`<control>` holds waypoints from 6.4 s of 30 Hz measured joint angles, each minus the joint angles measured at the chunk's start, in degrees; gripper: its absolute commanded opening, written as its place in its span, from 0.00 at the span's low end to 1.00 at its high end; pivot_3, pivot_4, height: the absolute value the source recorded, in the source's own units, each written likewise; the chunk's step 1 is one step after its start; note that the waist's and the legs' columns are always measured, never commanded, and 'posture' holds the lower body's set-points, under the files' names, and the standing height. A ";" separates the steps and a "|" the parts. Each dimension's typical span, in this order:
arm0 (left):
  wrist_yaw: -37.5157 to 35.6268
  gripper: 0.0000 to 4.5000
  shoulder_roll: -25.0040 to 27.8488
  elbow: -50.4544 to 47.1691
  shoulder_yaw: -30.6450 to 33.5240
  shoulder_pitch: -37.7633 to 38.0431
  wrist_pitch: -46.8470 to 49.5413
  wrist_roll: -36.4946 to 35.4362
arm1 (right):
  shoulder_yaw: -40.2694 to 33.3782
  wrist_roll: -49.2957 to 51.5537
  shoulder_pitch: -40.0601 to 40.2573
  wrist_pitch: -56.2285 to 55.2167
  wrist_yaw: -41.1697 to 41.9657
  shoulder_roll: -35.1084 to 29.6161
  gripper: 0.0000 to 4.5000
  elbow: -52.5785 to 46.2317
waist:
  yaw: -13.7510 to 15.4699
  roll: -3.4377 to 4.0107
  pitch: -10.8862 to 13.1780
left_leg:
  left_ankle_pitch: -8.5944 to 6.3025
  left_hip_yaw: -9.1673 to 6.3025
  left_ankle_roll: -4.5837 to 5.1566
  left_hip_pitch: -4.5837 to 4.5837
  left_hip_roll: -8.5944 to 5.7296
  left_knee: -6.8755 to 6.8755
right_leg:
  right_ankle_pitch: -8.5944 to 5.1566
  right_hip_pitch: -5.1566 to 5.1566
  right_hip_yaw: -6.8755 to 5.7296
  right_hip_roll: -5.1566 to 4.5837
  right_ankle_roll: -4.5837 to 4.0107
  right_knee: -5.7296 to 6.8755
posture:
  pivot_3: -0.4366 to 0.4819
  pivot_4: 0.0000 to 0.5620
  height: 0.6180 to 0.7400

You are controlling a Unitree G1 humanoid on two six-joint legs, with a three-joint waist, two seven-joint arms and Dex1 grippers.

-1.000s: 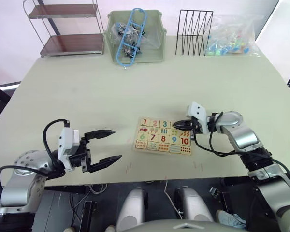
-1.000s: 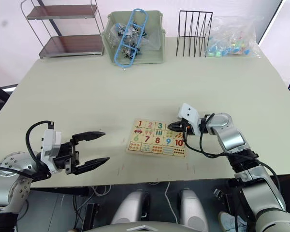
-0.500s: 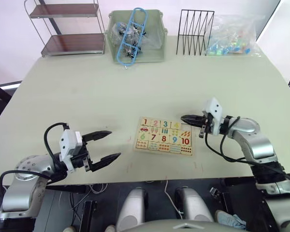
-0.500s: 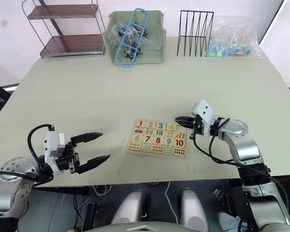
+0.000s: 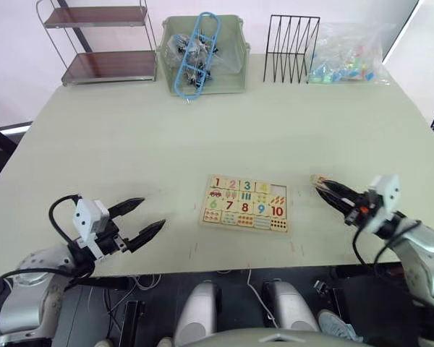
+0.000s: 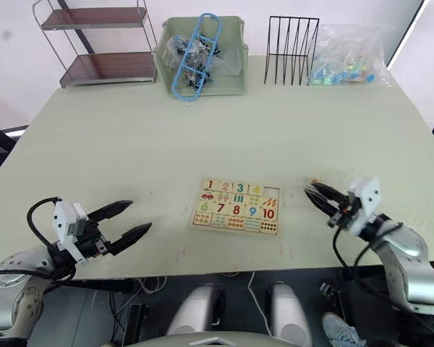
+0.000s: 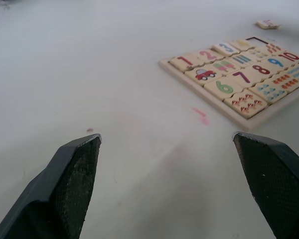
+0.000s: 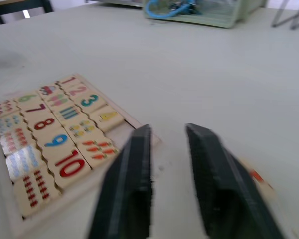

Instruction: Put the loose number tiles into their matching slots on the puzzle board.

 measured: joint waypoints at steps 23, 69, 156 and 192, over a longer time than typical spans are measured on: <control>2.41 1.00 -0.53 -0.09 2.96 5.71 0.29 -0.19 | -11.46 4.66 17.25 -12.42 8.63 -2.97 1.00 5.92 | 0.13 -0.03 -0.02 | -0.01 0.03 0.00 0.08 0.06 0.00 | -0.22 0.01 0.14 -0.01 0.10 -0.02 | 0.48 0.27 1.00; -0.42 1.00 -0.52 -0.10 3.92 5.26 -0.49 -0.17 | -8.94 4.60 15.35 -14.48 8.94 -2.25 1.00 9.37 | 0.10 -0.02 -0.03 | -0.01 0.08 0.00 0.08 0.05 0.00 | -0.21 0.01 0.15 0.01 0.09 -0.01 | 0.48 0.27 1.00; -24.26 1.00 8.46 -0.11 -6.01 -12.37 2.03 -6.03 | 21.87 -20.49 -38.18 2.06 20.03 -16.42 0.20 32.42 | -0.18 0.02 0.00 | -0.01 0.19 0.01 0.04 0.03 0.16 | 0.11 0.04 0.08 0.18 0.08 0.09 | 0.48 0.27 1.00; -22.88 1.00 8.45 -1.13 -5.98 -11.06 0.81 -5.71 | 46.10 -26.11 -52.34 34.62 22.44 -13.95 0.20 12.84 | -0.24 0.03 0.00 | -0.01 0.10 0.01 -0.09 0.03 0.15 | 0.10 -0.10 0.00 0.11 0.06 0.08 | 0.48 0.27 1.00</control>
